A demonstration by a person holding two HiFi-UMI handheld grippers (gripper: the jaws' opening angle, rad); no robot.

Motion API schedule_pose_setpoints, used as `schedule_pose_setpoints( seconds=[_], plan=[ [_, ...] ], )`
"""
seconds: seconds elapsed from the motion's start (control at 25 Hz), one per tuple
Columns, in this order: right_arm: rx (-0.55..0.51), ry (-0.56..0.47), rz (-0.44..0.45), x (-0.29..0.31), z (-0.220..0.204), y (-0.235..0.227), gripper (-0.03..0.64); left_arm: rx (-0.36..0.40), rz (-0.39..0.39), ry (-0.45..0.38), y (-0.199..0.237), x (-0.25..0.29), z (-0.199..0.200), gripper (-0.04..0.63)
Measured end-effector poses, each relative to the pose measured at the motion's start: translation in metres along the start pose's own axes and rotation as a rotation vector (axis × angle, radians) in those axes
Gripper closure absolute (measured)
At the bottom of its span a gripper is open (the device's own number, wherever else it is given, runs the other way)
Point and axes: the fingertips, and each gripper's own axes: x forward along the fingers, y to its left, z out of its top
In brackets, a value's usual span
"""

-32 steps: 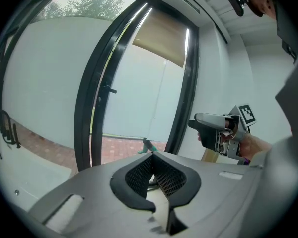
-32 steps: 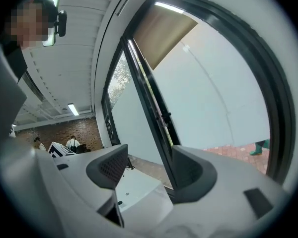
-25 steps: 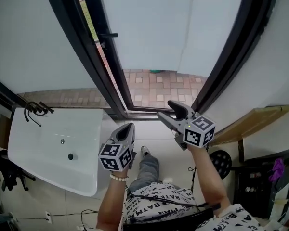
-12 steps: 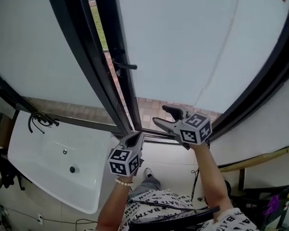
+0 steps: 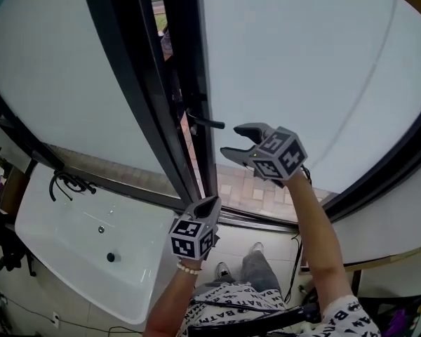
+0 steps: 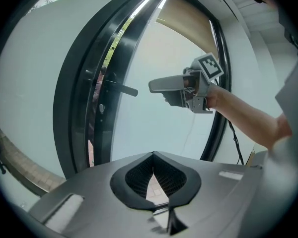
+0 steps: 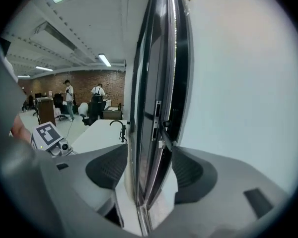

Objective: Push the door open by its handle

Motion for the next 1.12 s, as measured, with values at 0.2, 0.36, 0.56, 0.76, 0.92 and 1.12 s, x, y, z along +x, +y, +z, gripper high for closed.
schedule_pose_setpoints(
  seconds=[0.2, 0.36, 0.56, 0.76, 0.92, 1.12],
  plan=[
    [-0.081, 0.076, 0.029, 0.045, 0.028, -0.023, 0.324, -0.03, 0.016, -0.019, 0.011, 0.007, 0.01, 0.606],
    [-0.094, 0.158, 0.081, 0.085, 0.015, -0.028, 0.328, -0.048, 0.031, -0.028, 0.024, 0.016, 0.009, 0.606],
    [-0.147, 0.266, 0.161, 0.114, 0.005, -0.017, 0.347, -0.07, 0.039, -0.039, 0.029, 0.02, 0.006, 0.606],
    [-0.159, 0.352, 0.206, 0.136, -0.005, -0.019, 0.424, -0.076, 0.029, -0.048, 0.029, 0.028, 0.01, 0.606],
    [-0.196, 0.37, 0.184, 0.144, -0.001, -0.022, 0.598, -0.087, 0.03, -0.062, 0.036, 0.024, 0.015, 0.606],
    [-0.17, 0.327, 0.224, 0.152, 0.005, -0.018, 0.598, -0.095, 0.036, -0.064, 0.045, 0.023, 0.019, 0.606]
  ],
)
